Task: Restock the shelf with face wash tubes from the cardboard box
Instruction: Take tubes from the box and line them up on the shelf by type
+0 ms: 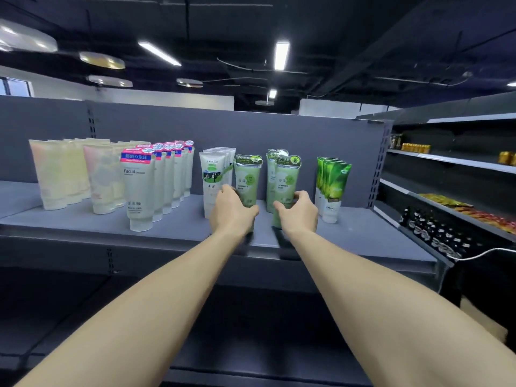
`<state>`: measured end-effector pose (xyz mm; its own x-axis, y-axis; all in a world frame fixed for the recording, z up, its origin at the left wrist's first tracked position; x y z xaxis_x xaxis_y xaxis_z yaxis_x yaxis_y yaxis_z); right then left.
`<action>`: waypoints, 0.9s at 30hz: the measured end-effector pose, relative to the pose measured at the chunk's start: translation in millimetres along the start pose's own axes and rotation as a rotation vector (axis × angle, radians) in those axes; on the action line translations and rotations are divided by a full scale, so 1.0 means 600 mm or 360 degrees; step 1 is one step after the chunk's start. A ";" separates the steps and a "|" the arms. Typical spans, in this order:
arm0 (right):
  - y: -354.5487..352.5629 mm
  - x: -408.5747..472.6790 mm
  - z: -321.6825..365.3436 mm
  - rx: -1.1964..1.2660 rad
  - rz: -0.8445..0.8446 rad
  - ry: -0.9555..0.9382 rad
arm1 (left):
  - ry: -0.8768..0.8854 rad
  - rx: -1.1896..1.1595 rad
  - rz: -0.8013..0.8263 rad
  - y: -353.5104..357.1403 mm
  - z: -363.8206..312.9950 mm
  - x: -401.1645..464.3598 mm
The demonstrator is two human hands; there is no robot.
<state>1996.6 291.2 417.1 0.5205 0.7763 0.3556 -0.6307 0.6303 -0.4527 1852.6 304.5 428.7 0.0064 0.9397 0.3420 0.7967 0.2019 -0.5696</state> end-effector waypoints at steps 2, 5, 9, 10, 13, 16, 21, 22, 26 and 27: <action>0.010 0.023 -0.009 0.0001 0.0033 -0.0019 | -0.0013 0.0019 -0.0026 0.015 -0.001 0.012; 0.029 0.054 -0.015 -0.0006 0.0070 -0.0033 | -0.0016 0.0008 -0.0051 0.034 0.001 0.034; 0.050 0.077 -0.020 -0.0013 0.0088 -0.0031 | 0.0015 0.0021 -0.0057 0.050 0.005 0.058; 0.053 0.081 -0.021 -0.0012 0.0092 -0.0028 | 0.0023 0.0008 -0.0056 0.053 0.006 0.064; 0.060 0.090 -0.022 -0.0025 0.0091 -0.0021 | 0.0046 -0.0067 -0.0048 0.063 0.008 0.077; 0.067 0.094 -0.025 -0.0055 0.0080 -0.0038 | 0.0069 -0.0098 -0.0053 0.069 0.010 0.085; 0.070 0.095 -0.024 -0.0096 0.0079 0.0016 | 0.0079 -0.0109 -0.0016 0.070 0.014 0.091; 0.071 0.096 -0.022 -0.0102 0.0090 0.0035 | 0.0082 -0.0114 -0.0008 0.070 0.014 0.092; 0.063 0.092 -0.021 -0.0145 0.0174 0.0066 | 0.0101 -0.0113 0.0045 0.067 0.011 0.084; 0.059 0.090 -0.023 -0.0164 0.0183 0.0065 | 0.0104 -0.0111 0.0057 0.068 0.009 0.081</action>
<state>2010.2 355.2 409.2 0.4728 0.8407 0.2640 -0.6263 0.5313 -0.5705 1882.0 360.0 417.9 0.0732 0.9254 0.3720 0.8353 0.1469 -0.5298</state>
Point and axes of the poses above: each hand's wrist, its own x-axis towards the middle knuckle, its own y-axis out of the palm, z = x × y, the point moved 1 cm from there along x, towards the middle knuckle, and after that the axes turned 7 degrees about z, right-handed, at the moved point
